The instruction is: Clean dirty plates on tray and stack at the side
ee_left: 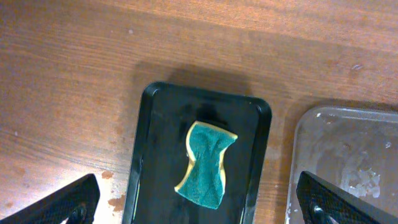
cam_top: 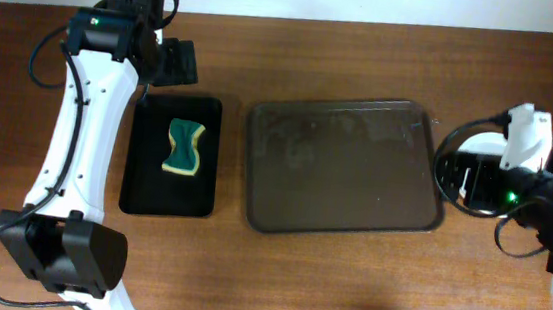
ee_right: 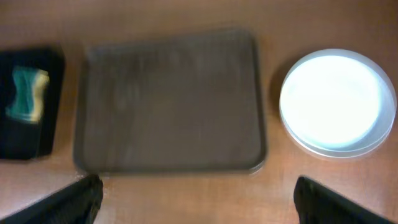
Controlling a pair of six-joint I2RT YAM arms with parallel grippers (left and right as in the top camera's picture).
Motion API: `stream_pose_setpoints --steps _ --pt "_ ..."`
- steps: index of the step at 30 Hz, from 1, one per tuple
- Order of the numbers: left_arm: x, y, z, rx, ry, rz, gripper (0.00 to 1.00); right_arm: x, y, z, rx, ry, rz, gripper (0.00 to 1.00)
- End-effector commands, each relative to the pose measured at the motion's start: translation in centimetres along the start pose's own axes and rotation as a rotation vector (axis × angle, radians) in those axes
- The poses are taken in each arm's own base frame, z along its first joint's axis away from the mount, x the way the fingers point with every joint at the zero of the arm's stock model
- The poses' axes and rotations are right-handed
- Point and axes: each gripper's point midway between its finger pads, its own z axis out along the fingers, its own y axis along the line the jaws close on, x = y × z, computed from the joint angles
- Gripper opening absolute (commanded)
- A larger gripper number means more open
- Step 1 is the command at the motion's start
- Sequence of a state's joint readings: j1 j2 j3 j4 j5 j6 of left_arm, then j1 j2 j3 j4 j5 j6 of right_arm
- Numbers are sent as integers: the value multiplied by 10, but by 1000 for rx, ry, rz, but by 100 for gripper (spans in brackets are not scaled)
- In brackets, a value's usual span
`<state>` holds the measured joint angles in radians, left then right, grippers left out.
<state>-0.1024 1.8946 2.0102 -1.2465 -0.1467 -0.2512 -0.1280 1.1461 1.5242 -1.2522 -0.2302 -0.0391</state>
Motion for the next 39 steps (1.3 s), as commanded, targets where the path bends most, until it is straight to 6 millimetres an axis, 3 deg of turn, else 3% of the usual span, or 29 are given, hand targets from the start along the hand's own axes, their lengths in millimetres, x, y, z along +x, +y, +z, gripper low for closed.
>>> stream_pose_setpoints --steps 1,3,6,9,16,31,33,35,36,38,39 --pt "1 0 3 -2 8 -1 100 -32 17 6 -17 -224 -114 99" --pt "1 0 3 -2 8 -1 100 -30 24 12 -4 -389 -167 99" --pt "1 0 3 -2 8 -1 100 34 16 46 -12 -542 -192 99" --pt "1 0 3 -2 8 -1 99 76 14 66 -16 -694 -215 99" --pt "1 0 3 -2 8 -1 99 122 7 97 -19 -802 -227 99" --pt "2 2 3 -10 8 -1 100 127 6 101 -18 -779 -225 99" --pt "-8 19 -24 -80 -76 -14 99 127 6 101 -18 -779 -225 99" --pt "-36 13 -90 39 -352 -37 99 127 6 101 -18 -778 -225 99" --pt "-38 8 -106 81 -432 29 99 127 6 101 -18 -779 -225 99" --pt "-28 -1 -130 152 -586 219 99 127 6 101 -18 -779 -225 99" --pt "-7 4 -137 186 -688 301 100 127 6 101 -18 -779 -225 99"
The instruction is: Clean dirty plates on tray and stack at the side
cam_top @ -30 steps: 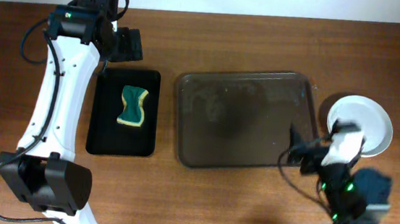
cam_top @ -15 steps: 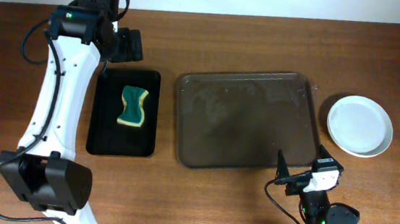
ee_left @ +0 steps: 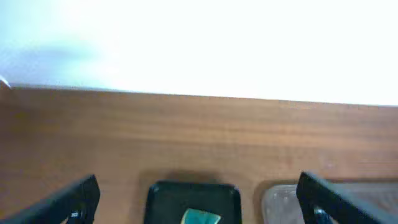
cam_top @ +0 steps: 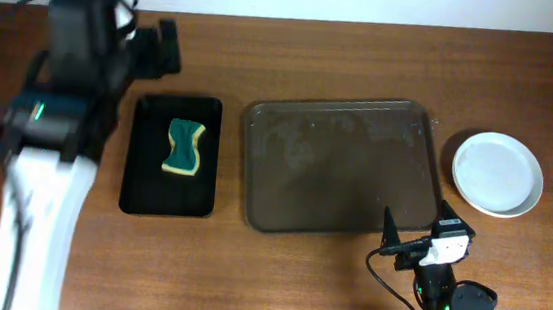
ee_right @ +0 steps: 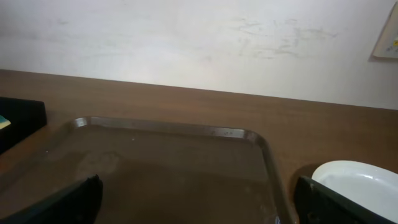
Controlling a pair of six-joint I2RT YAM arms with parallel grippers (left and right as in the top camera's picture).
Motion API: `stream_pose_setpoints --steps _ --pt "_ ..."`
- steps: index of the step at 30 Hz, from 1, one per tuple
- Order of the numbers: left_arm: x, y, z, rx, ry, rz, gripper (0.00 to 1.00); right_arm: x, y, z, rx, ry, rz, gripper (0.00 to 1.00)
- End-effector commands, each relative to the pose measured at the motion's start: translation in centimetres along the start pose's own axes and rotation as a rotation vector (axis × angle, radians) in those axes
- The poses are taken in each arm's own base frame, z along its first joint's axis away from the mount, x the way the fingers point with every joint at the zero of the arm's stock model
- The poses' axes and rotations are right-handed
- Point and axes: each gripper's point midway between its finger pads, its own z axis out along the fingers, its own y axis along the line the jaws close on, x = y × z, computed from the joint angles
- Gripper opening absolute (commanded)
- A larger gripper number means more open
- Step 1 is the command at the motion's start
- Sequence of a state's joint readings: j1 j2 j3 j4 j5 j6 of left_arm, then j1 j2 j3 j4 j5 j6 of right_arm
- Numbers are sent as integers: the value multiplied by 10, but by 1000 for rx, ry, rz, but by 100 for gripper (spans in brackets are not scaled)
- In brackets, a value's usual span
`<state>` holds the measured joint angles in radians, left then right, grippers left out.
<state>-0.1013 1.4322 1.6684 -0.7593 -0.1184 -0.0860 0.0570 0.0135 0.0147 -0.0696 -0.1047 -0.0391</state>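
A white plate [cam_top: 498, 174] lies on the table just right of the grey tray [cam_top: 341, 166]; it also shows at the right wrist view's lower right [ee_right: 364, 186]. The grey tray [ee_right: 168, 134] bears only smears. My left gripper [ee_left: 198, 180] is open and holds nothing, raised at the far end of the black sponge tray [ee_left: 193, 196]. My right gripper [ee_right: 198, 181] is open with nothing in it, low at the near edge of the grey tray and facing across it. Seen from overhead, the right arm [cam_top: 441, 285] sits at the table's front.
A green and yellow sponge [cam_top: 185, 148] lies in the black tray [cam_top: 143, 189], left of the grey tray. The left arm [cam_top: 51, 155] runs along the table's left side. A white wall stands behind the table's far edge [ee_left: 199, 93].
My right arm was over the plate at the right and is now at the table's front edge, leaving the plate uncovered. My left wrist now faces the wall instead of down on the sponge. Both grippers remain open.
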Motion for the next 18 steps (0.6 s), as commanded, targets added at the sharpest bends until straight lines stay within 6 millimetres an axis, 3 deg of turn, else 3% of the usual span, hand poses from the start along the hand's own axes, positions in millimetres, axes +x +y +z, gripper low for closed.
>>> stream_pose_setpoints --steps 1,4,6,8,11,15,17,18 --pt "39 4 -31 106 -143 187 99 2 1 0 0 0 -7 99" --pt "96 26 -62 52 -301 166 99 2 1 0 0 0 -7 99" --pt "135 30 -76 28 -427 187 99 2 1 0 0 0 -7 99" --pt "178 31 -71 21 -468 202 99 2 1 0 0 0 -7 99" --pt "224 31 -60 20 -462 218 100 2 1 0 0 0 -6 99" --pt "250 31 -54 -3 -506 291 99 2 1 0 -1 0 -6 99" --pt "269 33 -45 -3 -446 288 99 2 1 0 0 0 -6 99" --pt "269 33 -45 -1 -448 288 99 2 1 0 0 0 -6 99"
